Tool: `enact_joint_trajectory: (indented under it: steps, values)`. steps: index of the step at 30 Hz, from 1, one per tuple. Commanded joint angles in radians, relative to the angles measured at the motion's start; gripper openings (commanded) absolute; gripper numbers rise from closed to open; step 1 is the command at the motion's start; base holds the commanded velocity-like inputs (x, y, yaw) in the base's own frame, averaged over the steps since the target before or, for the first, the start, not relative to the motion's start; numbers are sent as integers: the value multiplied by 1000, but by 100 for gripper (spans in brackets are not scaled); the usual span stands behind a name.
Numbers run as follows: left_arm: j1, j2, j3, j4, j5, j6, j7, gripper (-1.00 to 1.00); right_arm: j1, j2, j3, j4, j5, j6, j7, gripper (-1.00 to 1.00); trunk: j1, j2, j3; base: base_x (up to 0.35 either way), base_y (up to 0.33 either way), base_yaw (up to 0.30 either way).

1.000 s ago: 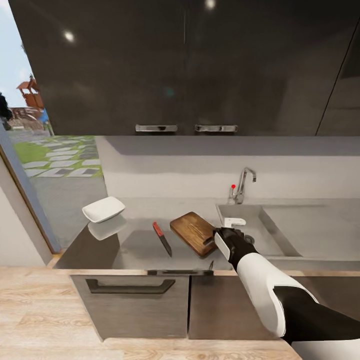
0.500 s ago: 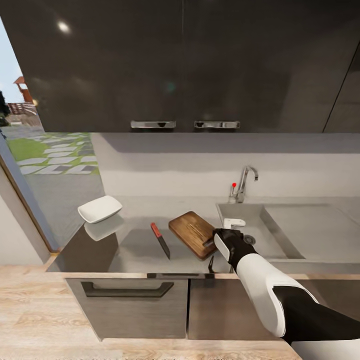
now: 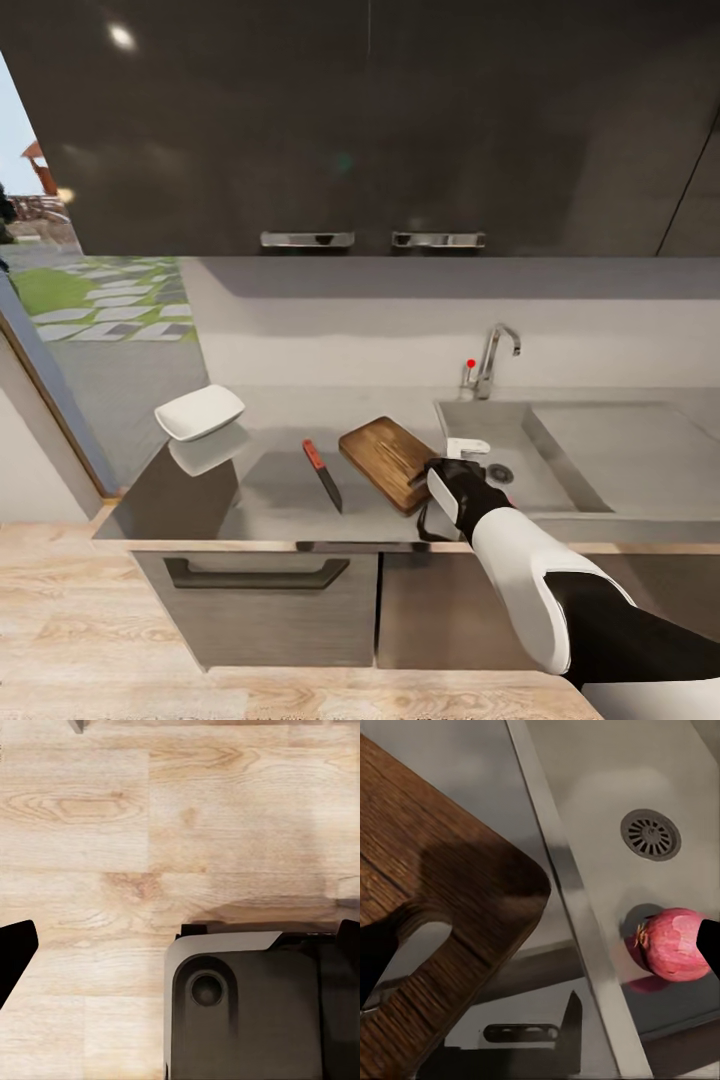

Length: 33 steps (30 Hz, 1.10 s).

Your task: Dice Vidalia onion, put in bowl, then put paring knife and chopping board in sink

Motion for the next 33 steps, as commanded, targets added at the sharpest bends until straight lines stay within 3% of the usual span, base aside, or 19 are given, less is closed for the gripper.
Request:
enact_joint_trajectory:
  steps: [1, 33]
  values:
    - [0, 0, 1, 0, 1, -2, 0, 100, -1, 1, -6, -2, 2, 5, -2, 100, 1, -2, -4, 0, 121, 0]
    - [0, 0, 1, 0, 1, -2, 1, 100, -1, 1, -6, 0, 2, 3, 0, 100, 1, -2, -55, 0, 41, 0]
